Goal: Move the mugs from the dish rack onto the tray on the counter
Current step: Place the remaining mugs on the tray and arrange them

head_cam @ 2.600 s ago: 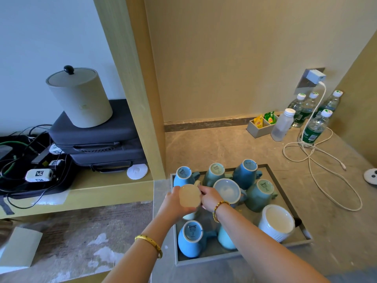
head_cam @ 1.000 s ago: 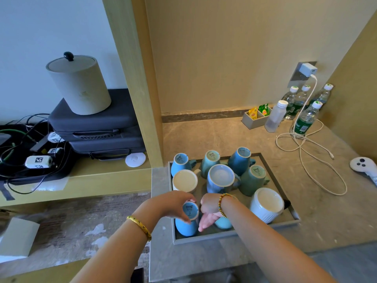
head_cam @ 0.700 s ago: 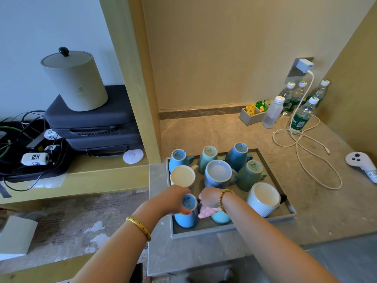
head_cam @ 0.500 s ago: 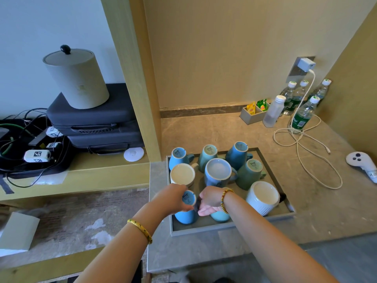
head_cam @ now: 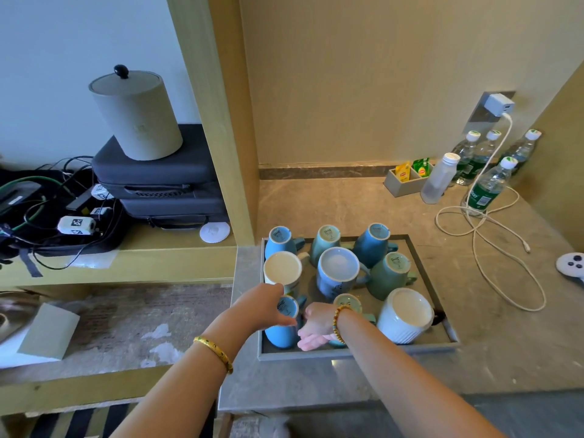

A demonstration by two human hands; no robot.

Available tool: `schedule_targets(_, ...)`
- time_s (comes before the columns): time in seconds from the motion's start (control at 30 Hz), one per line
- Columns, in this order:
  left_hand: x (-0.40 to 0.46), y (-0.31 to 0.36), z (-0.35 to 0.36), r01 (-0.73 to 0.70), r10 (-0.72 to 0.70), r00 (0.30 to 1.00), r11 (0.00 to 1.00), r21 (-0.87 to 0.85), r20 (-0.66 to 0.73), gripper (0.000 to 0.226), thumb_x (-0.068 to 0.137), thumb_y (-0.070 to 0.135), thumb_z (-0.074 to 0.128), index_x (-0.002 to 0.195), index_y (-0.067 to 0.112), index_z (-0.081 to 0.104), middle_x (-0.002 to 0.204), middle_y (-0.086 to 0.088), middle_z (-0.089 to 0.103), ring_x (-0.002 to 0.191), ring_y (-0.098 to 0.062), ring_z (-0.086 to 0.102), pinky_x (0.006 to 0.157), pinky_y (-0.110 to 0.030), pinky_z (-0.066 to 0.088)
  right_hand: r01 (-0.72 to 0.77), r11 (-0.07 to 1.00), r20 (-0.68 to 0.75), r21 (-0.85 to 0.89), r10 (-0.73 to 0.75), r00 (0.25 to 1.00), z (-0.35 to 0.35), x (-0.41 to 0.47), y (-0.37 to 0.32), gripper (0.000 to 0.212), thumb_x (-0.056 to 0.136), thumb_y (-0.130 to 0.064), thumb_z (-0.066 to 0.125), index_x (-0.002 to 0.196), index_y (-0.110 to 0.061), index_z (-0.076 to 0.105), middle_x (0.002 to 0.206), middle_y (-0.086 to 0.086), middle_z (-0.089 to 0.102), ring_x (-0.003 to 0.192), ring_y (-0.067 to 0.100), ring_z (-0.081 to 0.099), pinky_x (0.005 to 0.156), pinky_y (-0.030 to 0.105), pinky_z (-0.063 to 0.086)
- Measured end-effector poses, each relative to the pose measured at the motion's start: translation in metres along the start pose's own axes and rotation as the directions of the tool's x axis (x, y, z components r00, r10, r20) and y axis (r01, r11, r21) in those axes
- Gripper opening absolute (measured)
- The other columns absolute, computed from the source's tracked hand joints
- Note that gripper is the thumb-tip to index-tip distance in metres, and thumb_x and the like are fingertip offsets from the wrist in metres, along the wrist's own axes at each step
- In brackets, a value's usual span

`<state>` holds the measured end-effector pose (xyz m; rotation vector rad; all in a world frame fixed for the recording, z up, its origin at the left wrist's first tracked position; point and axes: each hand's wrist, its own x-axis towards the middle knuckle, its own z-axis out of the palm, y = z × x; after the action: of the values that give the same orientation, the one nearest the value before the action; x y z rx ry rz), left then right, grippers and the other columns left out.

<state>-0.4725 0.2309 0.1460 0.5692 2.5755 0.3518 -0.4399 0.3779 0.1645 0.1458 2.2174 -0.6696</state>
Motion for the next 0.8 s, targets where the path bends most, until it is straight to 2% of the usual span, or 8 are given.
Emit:
schedule_targets(0.2, -0.001, 0.001, -0.001, 0.007, -0.007, 1.000, 0.999, -0.043, 0.002, 0.054, 0.076, 0.046, 0.069, 0.118, 0.017, 0.052, 0.114, -0.003, 0.061, 0.096, -0.013, 0.055, 0.077, -0.020, 0.046, 0.012, 0.999, 0.039, 0.042, -0.014, 0.999, -0.001, 0.003, 0.003, 0.038, 0.093, -0.011, 0.049, 0.129, 0.000, 0.049, 0.134, 0.020, 0.051, 0.126, 0.034, 0.047, 0.106, 0.040, 0.038)
schedule_targets(0.33, 0.000, 0.001, -0.005, 0.010, -0.011, 0.999, 1.000, 0.025, 0.039, 0.055, 0.077, 0.051, 0.065, 0.118, 0.017, 0.051, 0.113, -0.003, 0.062, 0.096, -0.016, 0.058, 0.078, -0.024, 0.049, -0.059, 0.991, 0.170, 0.122, 0.038, 0.985, -0.004, -0.001, 0.003, 0.035, 0.094, -0.017, 0.050, 0.124, -0.001, 0.048, 0.107, 0.006, 0.061, 0.100, 0.018, 0.058, 0.093, 0.026, 0.048)
schedule_targets(0.4, 0.002, 0.002, -0.014, 0.028, -0.029, 1.000, 0.998, 0.057, 0.008, 0.054, 0.080, 0.057, 0.059, 0.116, 0.018, 0.051, 0.108, -0.003, 0.064, 0.091, -0.016, 0.058, 0.074, -0.025, 0.048, -0.144, 0.951, 0.242, 0.273, 0.076, 0.967, -0.011, -0.003, 0.003, 0.030, 0.094, -0.013, 0.047, 0.121, 0.000, 0.047, 0.118, 0.008, 0.063, 0.106, 0.017, 0.062, 0.090, 0.019, 0.048)
schedule_targets(0.47, 0.006, 0.005, -0.028, 0.064, -0.060, 0.991, 0.997, 0.031, -0.120, 0.046, 0.083, 0.057, 0.054, 0.110, 0.021, 0.052, 0.101, 0.000, 0.064, 0.084, -0.016, 0.058, 0.069, -0.026, 0.046, -0.145, 0.898, 0.217, 0.415, 0.056, 0.974, -0.019, 0.000, 0.005, 0.035, 0.096, -0.008, 0.041, 0.128, 0.005, 0.044, 0.132, 0.017, 0.056, 0.118, 0.025, 0.057, 0.100, 0.027, 0.046)
schedule_targets(0.57, 0.022, 0.013, -0.048, 0.035, -0.040, 0.959, 0.999, -0.023, -0.279, 0.029, 0.090, 0.044, 0.050, 0.107, 0.020, 0.054, 0.099, 0.000, 0.066, 0.086, -0.019, 0.060, 0.071, -0.031, 0.048, 0.007, 0.820, -0.033, 0.573, 0.014, 0.999, -0.038, -0.002, 0.002, 0.028, 0.098, -0.007, 0.034, 0.116, 0.002, 0.053, 0.106, 0.021, 0.066, 0.083, 0.021, 0.065, 0.070, 0.022, 0.055)
schedule_targets(0.67, 0.044, 0.026, -0.059, -0.050, 0.023, 0.947, 0.996, -0.076, -0.321, 0.026, 0.092, 0.031, 0.050, 0.115, 0.019, 0.055, 0.107, 0.000, 0.066, 0.097, -0.022, 0.060, 0.078, -0.031, 0.048, 0.242, 0.707, -0.393, 0.664, 0.054, 0.918, -0.062, 0.001, 0.011, 0.020, 0.094, -0.003, 0.036, 0.097, -0.007, 0.056, 0.065, 0.004, 0.060, 0.051, 0.010, 0.055, 0.040, 0.016, 0.042)
schedule_targets(0.73, 0.061, 0.035, -0.063, -0.103, 0.059, 0.947, 0.987, -0.124, -0.317, 0.030, 0.092, 0.027, 0.051, 0.120, 0.017, 0.053, 0.114, -0.002, 0.064, 0.105, -0.023, 0.059, 0.084, -0.034, 0.049, 0.319, 0.687, -0.545, 0.653, 0.133, 0.828, -0.078, 0.007, 0.021, 0.021, 0.092, -0.003, 0.039, 0.098, -0.011, 0.058, 0.074, 0.006, 0.062, 0.067, 0.017, 0.059, 0.059, 0.025, 0.048)
schedule_targets(0.8, 0.077, 0.044, -0.065, -0.127, 0.084, 0.955, 0.982, -0.138, -0.285, 0.041, 0.091, 0.026, 0.053, 0.130, 0.018, 0.046, 0.127, -0.005, 0.057, 0.114, -0.024, 0.055, 0.091, -0.035, 0.045, 0.289, 0.766, -0.616, 0.573, 0.171, 0.769, -0.091, 0.014, 0.032, 0.024, 0.095, -0.010, 0.041, 0.110, -0.011, 0.060, 0.103, 0.011, 0.065, 0.099, 0.025, 0.059, 0.085, 0.032, 0.046)
